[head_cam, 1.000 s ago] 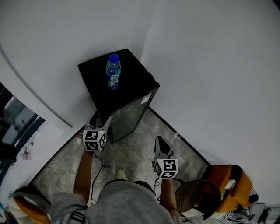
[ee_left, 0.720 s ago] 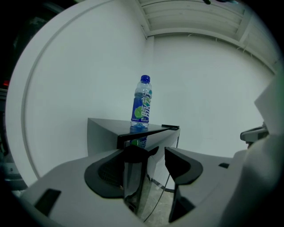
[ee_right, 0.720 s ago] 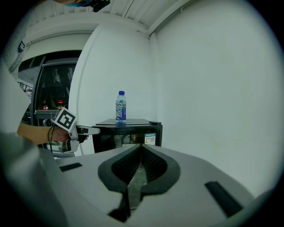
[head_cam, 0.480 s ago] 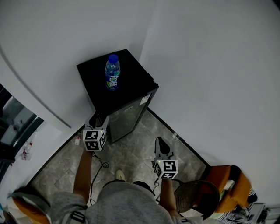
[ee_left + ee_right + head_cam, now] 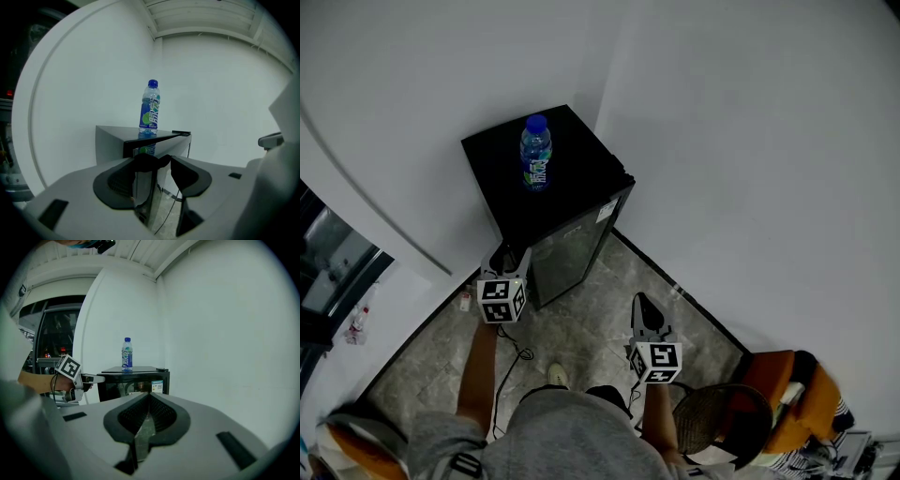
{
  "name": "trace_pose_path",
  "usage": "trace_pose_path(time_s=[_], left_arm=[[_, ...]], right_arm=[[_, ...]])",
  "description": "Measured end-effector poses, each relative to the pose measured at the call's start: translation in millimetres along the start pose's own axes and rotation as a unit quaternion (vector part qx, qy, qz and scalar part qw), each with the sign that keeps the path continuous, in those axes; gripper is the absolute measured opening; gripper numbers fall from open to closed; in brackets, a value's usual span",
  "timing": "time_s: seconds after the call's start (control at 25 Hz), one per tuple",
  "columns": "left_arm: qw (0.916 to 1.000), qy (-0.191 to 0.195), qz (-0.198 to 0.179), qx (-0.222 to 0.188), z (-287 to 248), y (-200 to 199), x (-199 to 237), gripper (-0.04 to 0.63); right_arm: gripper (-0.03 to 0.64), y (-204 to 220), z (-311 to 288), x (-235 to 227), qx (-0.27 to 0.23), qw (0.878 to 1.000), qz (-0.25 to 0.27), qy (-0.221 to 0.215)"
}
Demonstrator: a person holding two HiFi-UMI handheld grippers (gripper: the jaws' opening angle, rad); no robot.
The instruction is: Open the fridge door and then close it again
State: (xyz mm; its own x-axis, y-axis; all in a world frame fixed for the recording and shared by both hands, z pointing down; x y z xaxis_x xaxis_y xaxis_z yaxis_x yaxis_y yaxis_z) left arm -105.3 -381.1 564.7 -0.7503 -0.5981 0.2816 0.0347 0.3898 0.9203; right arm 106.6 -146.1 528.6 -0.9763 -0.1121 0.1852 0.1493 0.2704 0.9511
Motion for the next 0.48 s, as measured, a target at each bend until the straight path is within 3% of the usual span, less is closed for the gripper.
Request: trace_pose_path(time_s=[0.48], left_arm=[[0.9998,-0.014,-0.011,-0.003,13,10,-16,0.229]], right_arm=[[0.025,13,15,-14,0.002,1.000,-0.015,-0.002]])
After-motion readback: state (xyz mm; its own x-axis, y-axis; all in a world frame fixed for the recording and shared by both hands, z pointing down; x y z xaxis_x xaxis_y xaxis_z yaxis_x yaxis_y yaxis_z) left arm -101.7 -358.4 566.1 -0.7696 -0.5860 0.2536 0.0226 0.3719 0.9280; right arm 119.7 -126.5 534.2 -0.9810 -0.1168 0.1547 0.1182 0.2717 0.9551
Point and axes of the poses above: the fingertips, and each gripper's own axes: z backward along the fingers, x to its left, y out of its underside, the point moved 1 cm from there along z, backward along the fingers, and after that the axes turned 10 degrees about z, right-handed, at the moved point
